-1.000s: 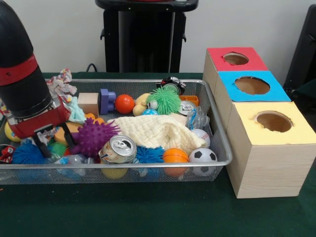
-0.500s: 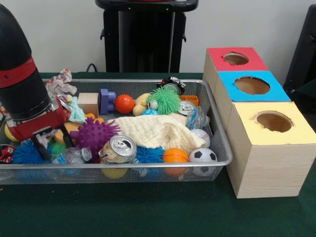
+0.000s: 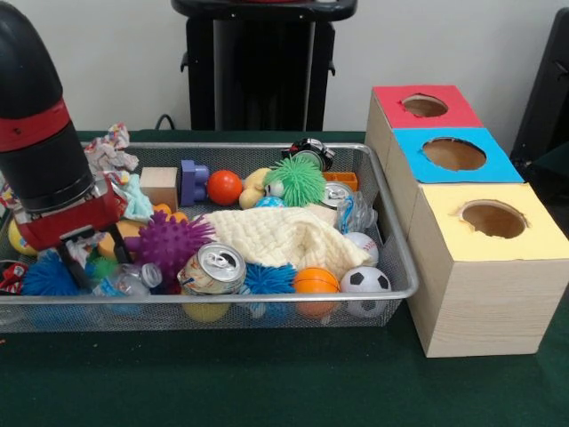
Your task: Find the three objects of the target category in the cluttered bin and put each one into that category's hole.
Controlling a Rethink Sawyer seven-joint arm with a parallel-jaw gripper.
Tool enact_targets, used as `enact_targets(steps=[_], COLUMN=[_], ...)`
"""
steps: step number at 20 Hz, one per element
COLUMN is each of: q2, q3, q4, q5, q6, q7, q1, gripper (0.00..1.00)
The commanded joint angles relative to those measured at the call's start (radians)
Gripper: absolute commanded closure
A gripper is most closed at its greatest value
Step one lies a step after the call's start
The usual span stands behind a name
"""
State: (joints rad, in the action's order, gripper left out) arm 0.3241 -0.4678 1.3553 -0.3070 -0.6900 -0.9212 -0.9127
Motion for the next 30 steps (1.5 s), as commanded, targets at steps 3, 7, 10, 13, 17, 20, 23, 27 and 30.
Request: enact_targets(steps=[3,7,10,13,17,20,23,27,30], q2=[0.033,0.090,0.157,0.252,0.393,0.481,0.528,0.557,0.557], q3=[0.034,0.076,0.121,0.176,0.263,0.344,0.414,0.484,0.487], q4=[0.311,0.385,0.448,0.507,0.566,0.569,0.549,0.491,0.432], q5=[0.007,0.044,0.092,0.168,0.259,0.318,0.349,0.352,0.332], q6=[0.288,0.337,0.363,0.329,0.286,0.215,0.158,0.086,0.041], q7=[-0.310,-0.371,-0.434,-0.495,-0.576,-0.624,-0.658,-0.676,-0.636], q1=[0.006,0.046,0.095,0.157,0.245,0.314,0.368,0.418,0.419], gripper=[0.00,0.00,0.00,0.00,0.00,0.00,0.00,0.00,0.00])
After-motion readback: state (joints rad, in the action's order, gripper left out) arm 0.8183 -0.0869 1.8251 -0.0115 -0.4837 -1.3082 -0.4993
